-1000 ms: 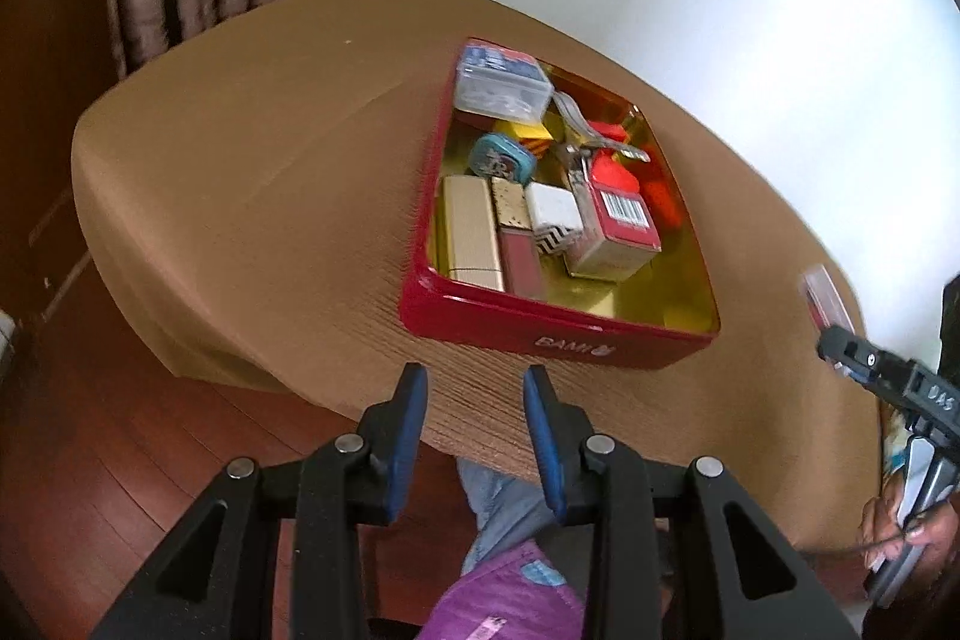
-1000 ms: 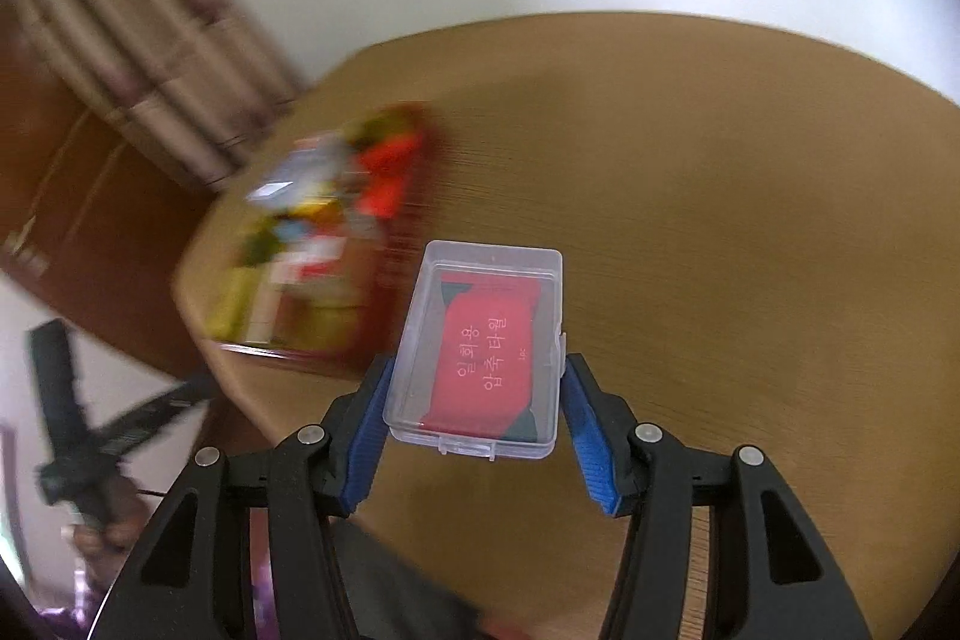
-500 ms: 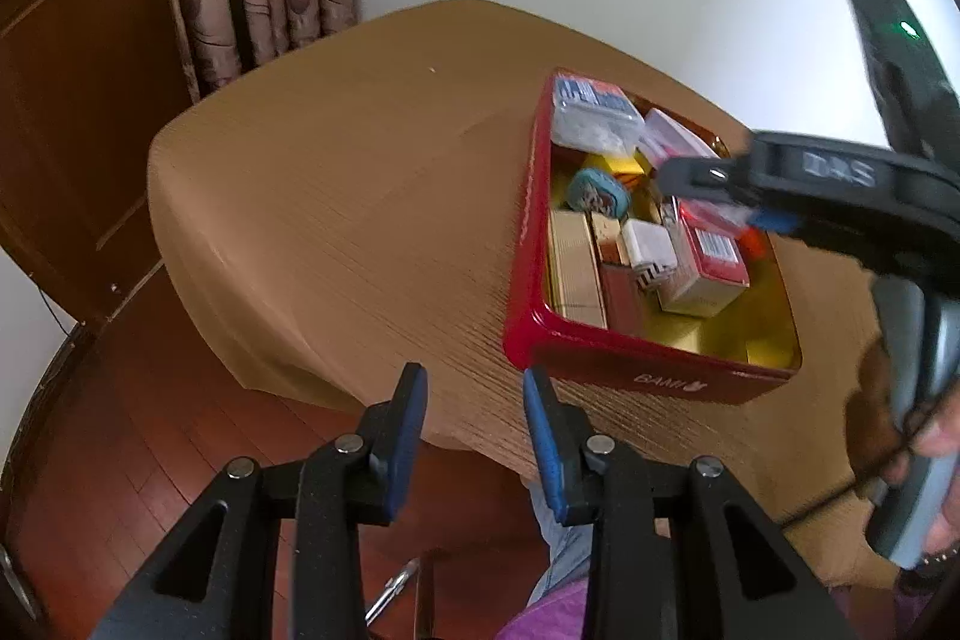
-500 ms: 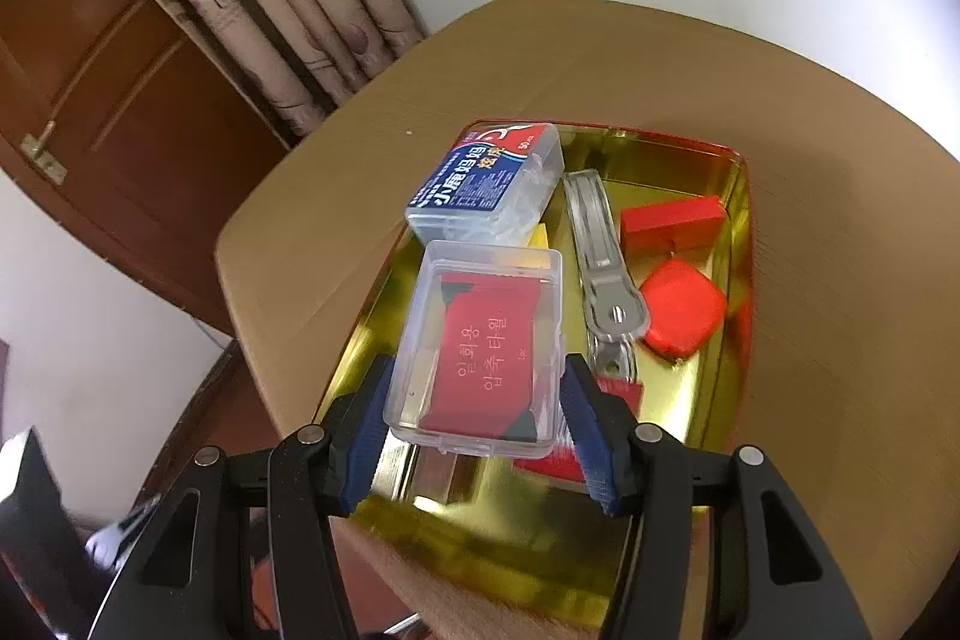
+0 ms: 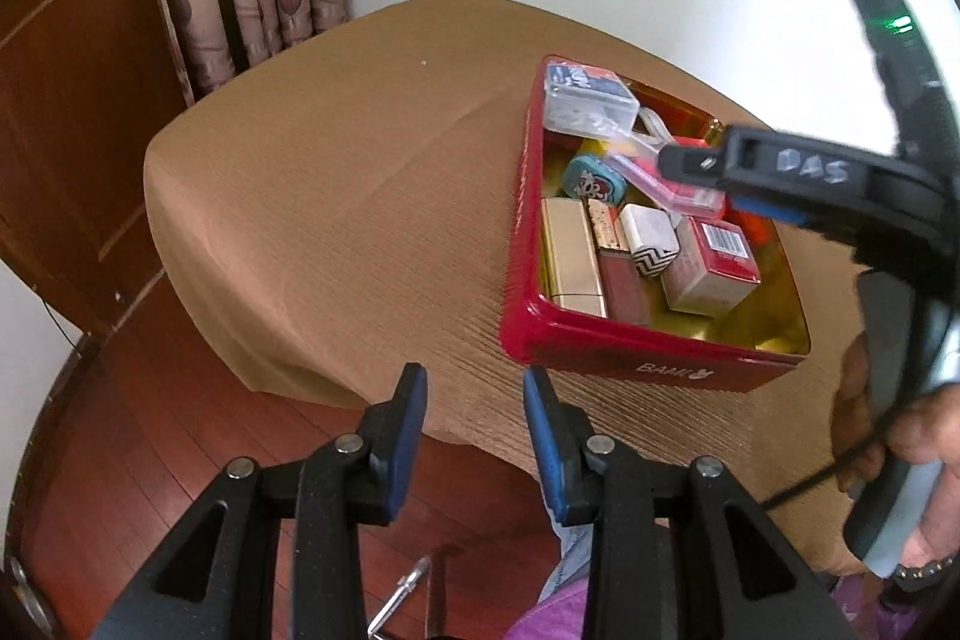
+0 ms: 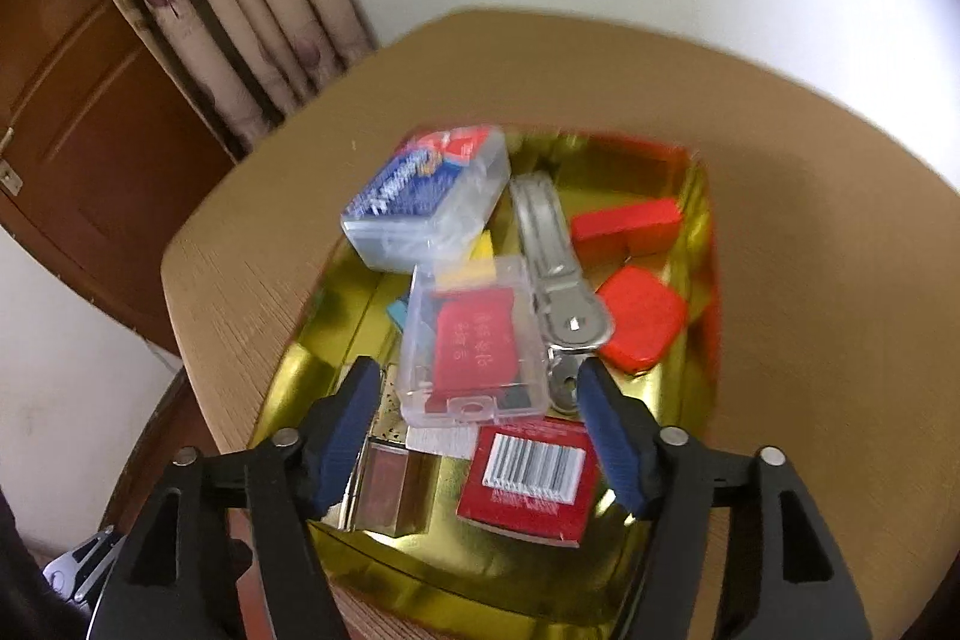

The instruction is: Organize rigid objects

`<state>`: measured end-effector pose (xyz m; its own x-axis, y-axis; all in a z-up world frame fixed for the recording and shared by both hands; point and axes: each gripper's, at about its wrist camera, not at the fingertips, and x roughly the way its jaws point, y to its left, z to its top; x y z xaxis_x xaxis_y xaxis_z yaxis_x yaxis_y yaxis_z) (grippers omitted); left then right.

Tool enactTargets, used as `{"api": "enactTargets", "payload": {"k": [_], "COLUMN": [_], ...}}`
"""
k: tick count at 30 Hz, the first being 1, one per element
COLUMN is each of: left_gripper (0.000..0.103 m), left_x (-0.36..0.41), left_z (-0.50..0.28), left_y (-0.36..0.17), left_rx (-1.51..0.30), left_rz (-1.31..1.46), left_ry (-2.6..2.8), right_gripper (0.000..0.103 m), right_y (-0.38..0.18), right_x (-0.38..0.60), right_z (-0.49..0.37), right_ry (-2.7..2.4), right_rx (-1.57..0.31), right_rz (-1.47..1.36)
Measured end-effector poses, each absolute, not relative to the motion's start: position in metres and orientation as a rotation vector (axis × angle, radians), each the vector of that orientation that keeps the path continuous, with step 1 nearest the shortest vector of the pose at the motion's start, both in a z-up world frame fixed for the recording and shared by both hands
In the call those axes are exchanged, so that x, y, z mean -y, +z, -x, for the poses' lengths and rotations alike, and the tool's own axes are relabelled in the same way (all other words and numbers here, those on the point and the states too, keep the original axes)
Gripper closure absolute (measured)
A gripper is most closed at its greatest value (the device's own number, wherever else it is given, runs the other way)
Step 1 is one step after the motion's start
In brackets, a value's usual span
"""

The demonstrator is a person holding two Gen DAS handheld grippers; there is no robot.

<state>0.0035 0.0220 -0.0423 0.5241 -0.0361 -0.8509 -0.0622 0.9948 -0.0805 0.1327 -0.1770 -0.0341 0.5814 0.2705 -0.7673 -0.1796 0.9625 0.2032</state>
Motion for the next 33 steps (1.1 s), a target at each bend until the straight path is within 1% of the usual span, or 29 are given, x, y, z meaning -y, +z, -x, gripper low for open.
{"api": "enactTargets", "payload": {"k": [1,3,4,6,8,10,12,15,18,22,33], "left_gripper": [0.069,0.069,0.069,0.069,0.069,0.069,0.069,0.069,0.069,0.069,0.069], "left_x": [-0.020,-0.017,-0.016,-0.011,-0.007,-0.004,0.001,0.007,0.007,0.009,0.018], "left_z": [-0.002,0.001,0.003,0.006,0.010,0.014,0.019,0.027,0.031,0.037,0.064], "left_y": [-0.041,-0.038,-0.037,-0.034,-0.030,-0.024,-0.018,-0.007,-0.001,0.006,0.054], "left_rx": [-1.011,-0.995,-0.989,-0.974,-0.953,-0.928,-0.889,-0.835,-0.822,-0.794,-0.599], "left_rz": [0.094,0.075,0.068,0.051,0.036,0.018,0.000,-0.018,-0.006,-0.007,-0.089], "left_ry": [0.017,0.023,0.024,0.024,0.026,0.032,0.040,0.032,0.019,0.004,-0.022], "right_gripper": [0.033,0.024,0.022,0.015,0.010,0.008,0.004,0.001,0.001,0.001,0.001], "right_y": [-0.029,-0.016,-0.009,0.002,0.010,0.018,0.025,0.037,0.045,0.048,0.061], "right_x": [0.179,0.182,0.183,0.185,0.183,0.182,0.180,0.181,0.181,0.182,0.198], "right_z": [-0.126,-0.108,-0.096,-0.070,-0.050,-0.033,-0.018,0.005,0.020,0.031,0.061], "right_ry": [0.261,0.231,0.216,0.169,0.121,0.097,0.064,0.008,-0.060,-0.102,-0.159], "right_rx": [-0.890,-0.827,-0.788,-0.701,-0.631,-0.574,-0.518,-0.419,-0.351,-0.340,-0.317], "right_rz": [-0.105,-0.085,-0.072,-0.035,0.012,0.055,0.075,0.094,0.115,0.113,0.054]}}
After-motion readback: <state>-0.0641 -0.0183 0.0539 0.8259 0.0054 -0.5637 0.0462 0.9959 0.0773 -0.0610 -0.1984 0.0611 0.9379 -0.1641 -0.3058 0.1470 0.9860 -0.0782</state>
